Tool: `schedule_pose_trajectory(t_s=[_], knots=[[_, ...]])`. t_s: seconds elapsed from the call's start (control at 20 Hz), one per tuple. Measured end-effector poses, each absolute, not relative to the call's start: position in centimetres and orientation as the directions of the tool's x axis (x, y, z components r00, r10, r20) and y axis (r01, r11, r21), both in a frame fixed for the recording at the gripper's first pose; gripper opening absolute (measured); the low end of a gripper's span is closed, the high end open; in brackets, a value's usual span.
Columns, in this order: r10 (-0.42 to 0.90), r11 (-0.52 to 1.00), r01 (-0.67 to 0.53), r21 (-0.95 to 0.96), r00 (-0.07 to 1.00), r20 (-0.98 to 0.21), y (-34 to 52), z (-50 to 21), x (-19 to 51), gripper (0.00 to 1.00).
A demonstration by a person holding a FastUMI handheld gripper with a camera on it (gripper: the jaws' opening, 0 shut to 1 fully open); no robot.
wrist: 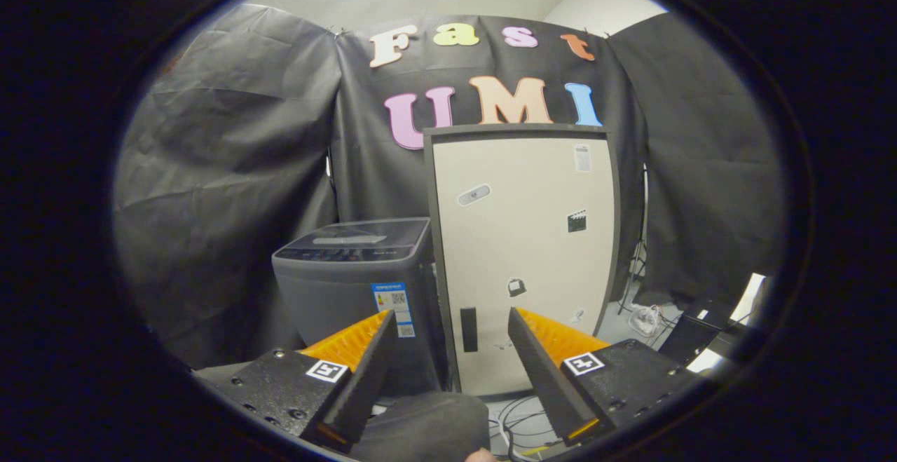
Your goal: Put the clothes into the washing machine and then close the washing machine lid.
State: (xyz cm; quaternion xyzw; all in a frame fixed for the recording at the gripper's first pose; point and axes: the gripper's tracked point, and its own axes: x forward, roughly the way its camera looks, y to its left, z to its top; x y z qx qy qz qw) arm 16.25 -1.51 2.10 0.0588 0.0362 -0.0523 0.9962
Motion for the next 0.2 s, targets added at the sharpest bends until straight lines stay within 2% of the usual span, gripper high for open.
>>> schedule_pose_trajectory(t_s=[0.2], knots=[[-0.11, 0.983, 0.121, 0.139, 0.99, -0.086, -1.62, 1.47, 16.35, 0.96]])
